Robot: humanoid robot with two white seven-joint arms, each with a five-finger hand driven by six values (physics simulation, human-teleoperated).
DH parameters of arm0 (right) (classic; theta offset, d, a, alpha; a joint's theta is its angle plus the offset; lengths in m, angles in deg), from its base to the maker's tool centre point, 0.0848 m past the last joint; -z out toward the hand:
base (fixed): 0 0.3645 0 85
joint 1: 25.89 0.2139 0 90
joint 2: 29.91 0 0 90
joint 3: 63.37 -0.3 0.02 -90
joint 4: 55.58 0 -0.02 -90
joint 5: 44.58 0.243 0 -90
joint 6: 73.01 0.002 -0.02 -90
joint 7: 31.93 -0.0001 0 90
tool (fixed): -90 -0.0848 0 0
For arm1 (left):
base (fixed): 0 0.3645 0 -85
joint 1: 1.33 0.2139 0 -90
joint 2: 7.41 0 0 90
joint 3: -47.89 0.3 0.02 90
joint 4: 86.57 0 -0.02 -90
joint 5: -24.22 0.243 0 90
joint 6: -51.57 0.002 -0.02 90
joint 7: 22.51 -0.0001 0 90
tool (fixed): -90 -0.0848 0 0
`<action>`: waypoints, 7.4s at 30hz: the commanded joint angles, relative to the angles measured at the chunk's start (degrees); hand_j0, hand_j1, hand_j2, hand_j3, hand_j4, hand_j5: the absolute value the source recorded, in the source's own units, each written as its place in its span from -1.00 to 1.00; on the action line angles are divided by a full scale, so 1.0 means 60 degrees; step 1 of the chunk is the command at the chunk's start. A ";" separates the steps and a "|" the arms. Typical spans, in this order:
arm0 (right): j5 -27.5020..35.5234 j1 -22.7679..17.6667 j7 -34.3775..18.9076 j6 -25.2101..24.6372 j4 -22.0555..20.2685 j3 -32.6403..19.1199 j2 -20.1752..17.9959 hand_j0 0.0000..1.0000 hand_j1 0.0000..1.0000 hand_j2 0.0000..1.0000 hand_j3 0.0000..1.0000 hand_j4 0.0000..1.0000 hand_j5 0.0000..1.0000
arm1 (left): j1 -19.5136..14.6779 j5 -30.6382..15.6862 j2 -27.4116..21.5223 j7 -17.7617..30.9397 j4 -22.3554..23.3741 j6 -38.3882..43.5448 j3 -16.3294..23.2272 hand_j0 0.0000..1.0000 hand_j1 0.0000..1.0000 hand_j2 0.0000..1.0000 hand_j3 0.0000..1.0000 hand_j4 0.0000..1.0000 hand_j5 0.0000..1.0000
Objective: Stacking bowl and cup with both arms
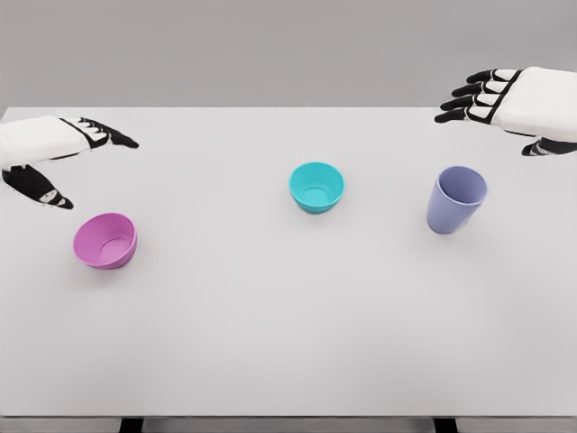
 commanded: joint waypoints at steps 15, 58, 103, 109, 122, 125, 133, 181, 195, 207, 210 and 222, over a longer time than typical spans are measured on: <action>0.0035 0.0000 0.0005 -0.0025 0.0001 -0.0004 -0.0009 1.00 1.00 1.00 1.00 1.00 1.00 | -0.0133 -0.1347 -0.0777 0.0000 -0.0510 0.1925 0.2360 1.00 1.00 1.00 1.00 1.00 1.00; 0.0035 0.0000 0.0005 -0.0025 0.0001 -0.0004 -0.0024 1.00 1.00 1.00 1.00 1.00 1.00 | -0.0045 0.0133 0.0116 0.0000 -0.0159 0.2512 0.2683 1.00 1.00 1.00 1.00 1.00 1.00; 0.0035 0.0000 0.0005 -0.0025 0.0045 -0.0004 -0.0038 1.00 1.00 1.00 1.00 1.00 1.00 | -0.1100 0.0133 0.0717 0.0000 -0.0613 0.2395 0.2581 0.38 0.38 0.38 0.38 0.38 0.38; 0.0035 0.0000 0.0005 -0.0025 0.0045 -0.0004 -0.0038 1.00 1.00 1.00 1.00 1.00 1.00 | -0.1349 0.0162 0.1185 0.0000 -0.0583 0.2424 0.2639 0.38 0.38 0.38 0.38 0.38 0.38; 0.0035 0.0000 0.0005 -0.0025 0.0045 -0.0004 -0.0038 1.00 1.00 1.00 1.00 1.00 1.00 | -0.1642 0.0543 0.2050 0.0000 -0.0525 0.2468 0.2639 0.38 0.38 0.38 0.38 0.38 0.38; 0.0035 0.0000 0.0005 -0.0025 0.0045 -0.0004 -0.0038 1.00 1.00 1.00 1.00 1.00 1.00 | -0.1730 0.0557 0.2255 0.0000 -0.0525 0.2468 0.2654 0.38 0.38 0.38 0.38 0.38 0.38; 0.0035 0.0000 0.0005 -0.0025 0.0045 -0.0004 -0.0053 1.00 1.00 1.00 1.00 1.00 1.00 | -0.1935 0.0762 0.2884 0.0000 -0.0525 0.2468 0.2668 0.38 0.38 0.38 0.38 0.38 0.38; 0.0035 0.0000 0.0005 -0.0025 0.0045 -0.0004 -0.0053 1.00 1.00 1.00 1.00 1.00 1.00 | -0.2916 0.2330 0.7015 0.0000 0.1965 0.2410 0.3137 0.38 0.38 0.38 0.38 0.38 0.38; 0.0035 0.0000 0.0005 -0.0025 0.0059 -0.0004 -0.0068 1.00 1.00 1.00 1.00 1.00 1.00 | -0.3122 0.2476 0.7763 0.0000 0.3079 0.2380 0.3327 0.38 0.38 0.38 0.38 0.38 0.38; 0.0035 0.0000 0.0005 -0.0025 0.0045 -0.0004 -0.0068 1.00 1.00 1.00 1.00 1.00 1.00 | -0.3224 0.2491 0.8041 0.0000 0.3840 0.2337 0.3386 0.40 0.40 0.40 0.40 0.40 0.40; 0.0035 0.0000 0.0005 -0.0025 0.0045 -0.0004 -0.0068 1.00 1.00 1.00 1.00 1.00 1.00 | -0.3239 0.2520 0.8056 0.0000 0.4001 0.2336 0.3386 0.40 0.40 0.40 0.40 0.40 0.40; 0.0035 -0.0044 0.0005 -0.0025 0.0045 -0.0004 -0.0126 1.00 1.00 1.00 1.00 1.00 1.00 | -0.3224 0.2579 0.8246 0.0000 0.4265 0.2322 0.3386 0.43 0.43 0.43 0.43 0.43 0.43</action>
